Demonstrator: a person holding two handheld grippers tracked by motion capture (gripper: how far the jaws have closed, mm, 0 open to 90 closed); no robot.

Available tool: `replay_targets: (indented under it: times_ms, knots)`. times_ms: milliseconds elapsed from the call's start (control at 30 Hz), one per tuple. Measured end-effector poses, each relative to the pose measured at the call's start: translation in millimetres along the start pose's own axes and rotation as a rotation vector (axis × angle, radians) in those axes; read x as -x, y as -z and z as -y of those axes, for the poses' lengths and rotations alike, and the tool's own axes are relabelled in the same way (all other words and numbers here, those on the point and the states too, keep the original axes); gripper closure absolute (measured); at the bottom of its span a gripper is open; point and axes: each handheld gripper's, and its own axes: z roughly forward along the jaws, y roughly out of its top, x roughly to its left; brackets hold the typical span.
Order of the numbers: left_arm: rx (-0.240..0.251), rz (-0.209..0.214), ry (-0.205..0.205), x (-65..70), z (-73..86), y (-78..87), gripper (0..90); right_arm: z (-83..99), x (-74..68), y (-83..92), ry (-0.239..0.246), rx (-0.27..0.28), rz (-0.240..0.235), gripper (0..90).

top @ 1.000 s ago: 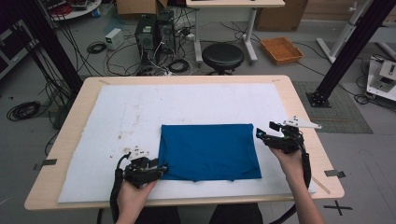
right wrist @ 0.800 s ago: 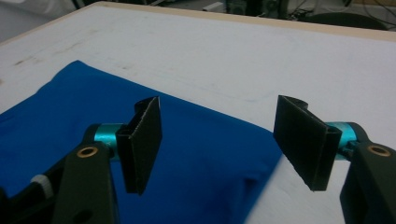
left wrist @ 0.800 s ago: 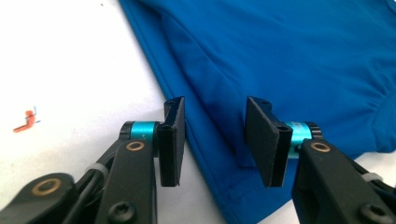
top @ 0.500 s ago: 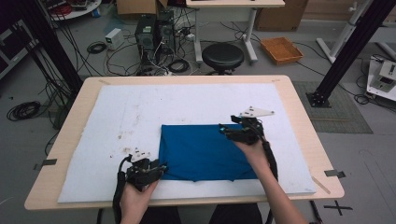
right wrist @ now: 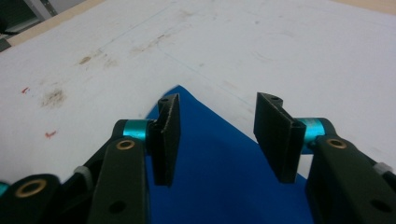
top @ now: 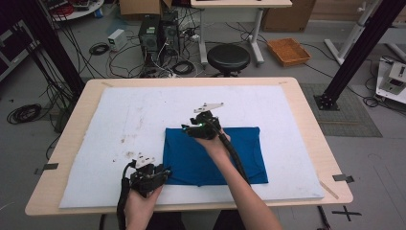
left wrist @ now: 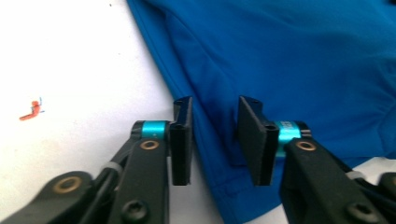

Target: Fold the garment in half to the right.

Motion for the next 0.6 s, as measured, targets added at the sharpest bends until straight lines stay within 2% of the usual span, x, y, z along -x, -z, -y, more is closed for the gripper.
replay_targets:
  times_ms: [133, 300, 400, 533, 600]
  knots:
    - [0.005, -0.017, -0.013, 2.0, 1.4, 1.4, 59.1, -8.4, -11.2, -26.0, 0.010, -0.040, 0.003, 55.1]
    - [0.001, -0.033, -0.019, 3.5, 1.8, 0.5, 57.4, -13.0, -21.0, -51.2, 0.015, -0.055, -0.004, 58.1]
    - [0.000, -0.043, -0.025, 5.1, 1.6, -0.4, 60.9, -13.5, -23.4, -65.0, 0.015, -0.086, 0.000, 59.7]
    - [0.001, -0.049, -0.029, 5.2, 1.4, -1.1, 65.4, -14.3, -27.5, -80.1, 0.019, -0.102, -0.003, 64.1]
    - [0.001, -0.049, -0.024, 4.5, 1.1, -1.2, 67.3, -15.3, -29.7, -87.0, 0.041, -0.125, 0.010, 68.8]
